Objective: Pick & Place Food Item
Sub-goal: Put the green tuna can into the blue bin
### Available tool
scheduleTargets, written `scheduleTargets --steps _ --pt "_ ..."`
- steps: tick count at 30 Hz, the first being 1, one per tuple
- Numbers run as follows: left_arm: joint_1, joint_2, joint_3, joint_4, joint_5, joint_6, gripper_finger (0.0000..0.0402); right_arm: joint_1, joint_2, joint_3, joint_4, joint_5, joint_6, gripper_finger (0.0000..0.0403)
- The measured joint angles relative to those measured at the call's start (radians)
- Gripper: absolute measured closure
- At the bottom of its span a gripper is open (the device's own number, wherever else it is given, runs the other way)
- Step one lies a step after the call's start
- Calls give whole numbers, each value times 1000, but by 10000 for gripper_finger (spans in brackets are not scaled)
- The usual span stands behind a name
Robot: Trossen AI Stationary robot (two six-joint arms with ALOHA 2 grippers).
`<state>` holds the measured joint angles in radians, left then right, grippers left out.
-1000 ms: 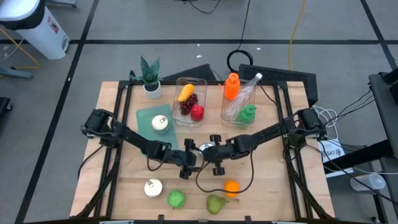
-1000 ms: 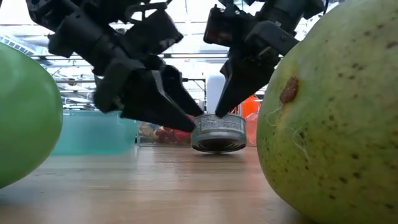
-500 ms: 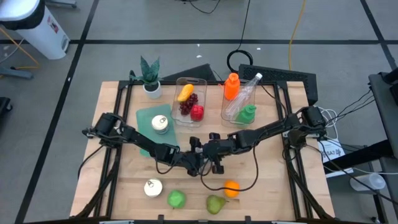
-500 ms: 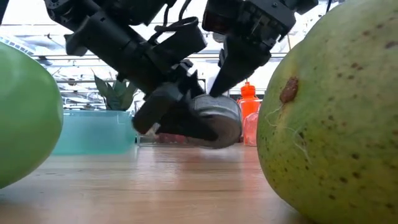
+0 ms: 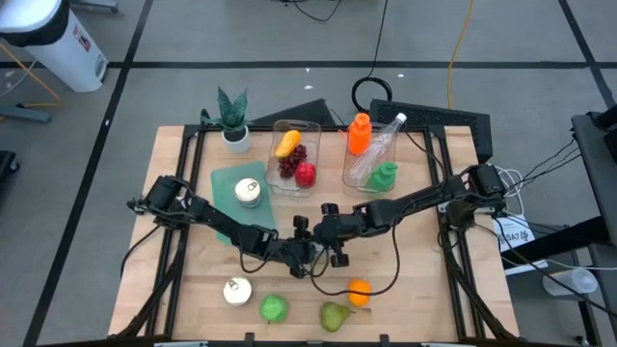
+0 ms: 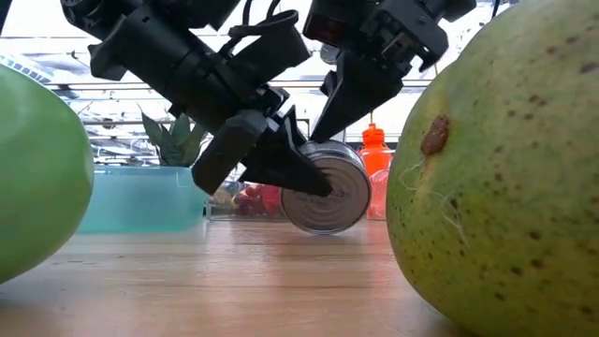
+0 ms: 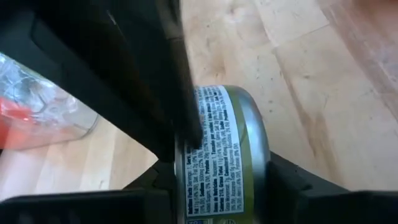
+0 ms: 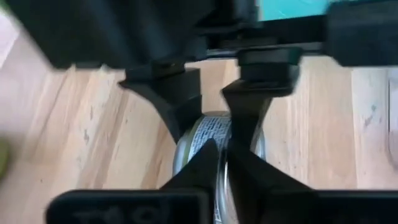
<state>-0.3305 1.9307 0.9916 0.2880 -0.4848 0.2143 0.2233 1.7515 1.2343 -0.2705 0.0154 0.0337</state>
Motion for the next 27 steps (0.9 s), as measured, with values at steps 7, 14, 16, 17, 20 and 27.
scheduleTargets --steps 7,14,16,17,20,27 --pt "-31 -104 1 -90 -104 -22 263 22 -100 -1 -101 92 -43 258" --pt "-150 -406 2 -466 -411 -161 263 51 -405 -183 -49 84 -14 212" --pt "-189 -506 2 -648 -429 -308 263 69 -505 -291 60 109 -5 215" --pt "-204 -551 2 -731 -426 -392 263 77 -548 -347 122 117 0 218" --pt "-231 -649 2 -957 -409 -632 263 99 -664 -514 316 112 30 229" --pt "-231 -687 2 -1390 -120 -1014 263 98 -820 -707 499 117 49 260"
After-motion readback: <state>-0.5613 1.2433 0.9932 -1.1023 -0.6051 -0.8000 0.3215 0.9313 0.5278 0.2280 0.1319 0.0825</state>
